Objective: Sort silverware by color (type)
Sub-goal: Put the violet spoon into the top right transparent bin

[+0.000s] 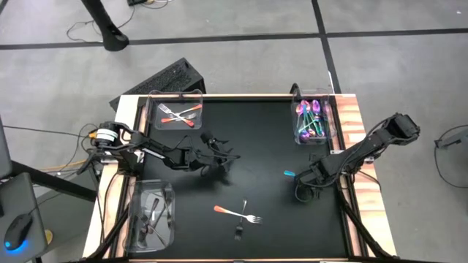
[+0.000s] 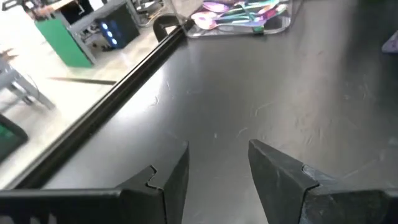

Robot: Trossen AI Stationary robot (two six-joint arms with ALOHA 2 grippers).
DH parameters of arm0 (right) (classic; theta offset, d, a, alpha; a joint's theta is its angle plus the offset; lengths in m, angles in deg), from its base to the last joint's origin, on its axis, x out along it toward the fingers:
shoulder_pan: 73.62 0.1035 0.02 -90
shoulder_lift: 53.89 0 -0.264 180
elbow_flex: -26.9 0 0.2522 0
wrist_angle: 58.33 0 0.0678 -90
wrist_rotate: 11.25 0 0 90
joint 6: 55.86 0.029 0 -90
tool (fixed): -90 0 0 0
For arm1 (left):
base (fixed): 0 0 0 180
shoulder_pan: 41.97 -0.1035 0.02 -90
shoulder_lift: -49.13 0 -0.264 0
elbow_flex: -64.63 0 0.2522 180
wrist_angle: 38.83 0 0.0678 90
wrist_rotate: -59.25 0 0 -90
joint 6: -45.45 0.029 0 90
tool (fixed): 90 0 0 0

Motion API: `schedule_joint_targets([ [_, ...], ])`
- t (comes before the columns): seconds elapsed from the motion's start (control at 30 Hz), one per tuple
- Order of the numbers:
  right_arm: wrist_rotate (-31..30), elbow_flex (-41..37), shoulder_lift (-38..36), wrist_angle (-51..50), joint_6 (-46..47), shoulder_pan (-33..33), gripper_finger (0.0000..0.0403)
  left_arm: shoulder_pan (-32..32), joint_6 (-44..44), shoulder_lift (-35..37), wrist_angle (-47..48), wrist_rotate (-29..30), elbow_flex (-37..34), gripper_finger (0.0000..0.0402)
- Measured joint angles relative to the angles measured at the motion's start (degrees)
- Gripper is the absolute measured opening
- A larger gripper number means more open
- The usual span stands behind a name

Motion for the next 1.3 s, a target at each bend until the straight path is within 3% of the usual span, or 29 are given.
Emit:
schedule_joint_targets([
  [0.3, -1.5, -0.1, 0.1, 2.9, 1.0, 0.4, 0.0011, 0.4, -5.6, 0.0, 0.8, 0.2, 0.0, 0.0155],
  [0.63, -1.4, 0.0, 0.1, 3.1, -1.9, 0.0, 0.0011, -1.5, -1.7, 0.0, 0.5, 1.6, 0.0, 0.0155],
  [0.9, -0.6, 0.0, 0.1, 4.2, -4.5, -0.9, 0.0011, -1.0, -3.8, 0.0, 0.0, 1.7, 0.0, 0.0155],
  [1.0, 0.1, 1.8, 0.4, 5.0, -0.5, -0.9, 0.0011, 0.5, -5.9, 0.6, -3.0, -1.5, 0.0, 0.0155],
  [1.03, -1.6, 2.8, 0.5, 6.6, 1.9, -0.9, 0.0011, 0.7, -5.8, 1.1, -4.7, -4.6, 0.0, 0.0155],
  [1.13, -15.3, 4.8, -0.2, 15.7, 9.1, -0.3, 0.0011, 1.4, 0.0, 2.1, -10.8, -12.8, 0.0, 0.0155],
  [1.23, -25.0, 4.8, -0.8, 24.7, 7.1, -0.7, 0.001, 1.1, 6.8, 2.1, -16.1, -13.8, 0.0, 0.0155],
  [1.3, -28.0, 4.8, -1.1, 28.6, 4.9, -1.8, 0.0009, 0.1, 8.5, 2.1, -19.1, -13.4, 0.0, 0.0155],
])
